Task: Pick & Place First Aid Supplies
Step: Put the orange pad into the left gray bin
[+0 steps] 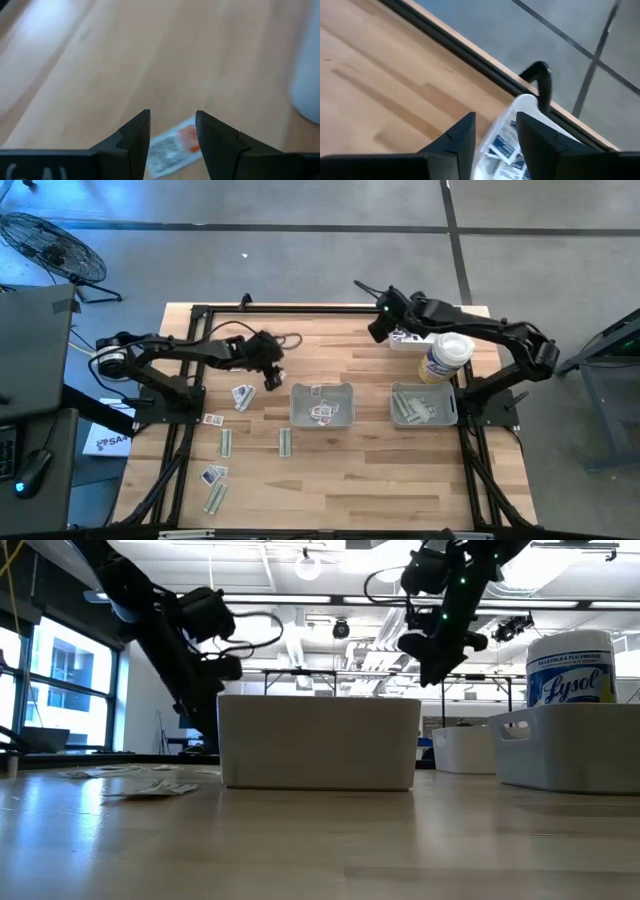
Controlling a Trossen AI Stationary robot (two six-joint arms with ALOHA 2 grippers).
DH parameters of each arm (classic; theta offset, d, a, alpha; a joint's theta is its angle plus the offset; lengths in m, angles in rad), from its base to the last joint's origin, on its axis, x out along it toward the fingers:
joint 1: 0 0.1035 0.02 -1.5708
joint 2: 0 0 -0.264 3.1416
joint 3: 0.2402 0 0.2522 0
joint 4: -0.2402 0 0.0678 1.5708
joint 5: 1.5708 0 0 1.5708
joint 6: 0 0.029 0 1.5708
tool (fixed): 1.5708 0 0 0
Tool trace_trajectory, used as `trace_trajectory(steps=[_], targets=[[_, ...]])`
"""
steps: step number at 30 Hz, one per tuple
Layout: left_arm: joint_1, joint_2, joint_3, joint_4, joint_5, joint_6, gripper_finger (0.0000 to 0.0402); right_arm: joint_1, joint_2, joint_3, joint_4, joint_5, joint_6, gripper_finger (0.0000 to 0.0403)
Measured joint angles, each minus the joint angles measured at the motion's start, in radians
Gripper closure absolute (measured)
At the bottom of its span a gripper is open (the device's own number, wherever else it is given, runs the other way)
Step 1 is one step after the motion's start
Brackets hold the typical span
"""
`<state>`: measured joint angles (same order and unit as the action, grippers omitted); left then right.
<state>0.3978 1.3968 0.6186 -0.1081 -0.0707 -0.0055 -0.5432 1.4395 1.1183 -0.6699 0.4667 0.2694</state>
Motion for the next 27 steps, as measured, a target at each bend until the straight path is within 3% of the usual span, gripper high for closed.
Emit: trace_trajectory(steps=[6,13,24,27], targets=[[0.132,0.01,0.0,-0.071,0.048,-0.119,0.0247,0.058,0.0,0.0,0.002,0.003,0.035,0.0268],[0.14,0.027,-0.014,-0.061,0.143,-0.12,0.0247,0.095,0.0,0.0,0.011,0.043,0.044,0.0269],[0.101,0.11,-0.01,-0.032,0.026,-0.21,0.0249,0.095,0.0,0.0,0.058,0.036,0.044,0.0268],[0.078,0.138,-0.009,-0.031,0.007,-0.213,0.0266,0.094,0.0,0.0,0.058,0.036,0.044,0.0268]])
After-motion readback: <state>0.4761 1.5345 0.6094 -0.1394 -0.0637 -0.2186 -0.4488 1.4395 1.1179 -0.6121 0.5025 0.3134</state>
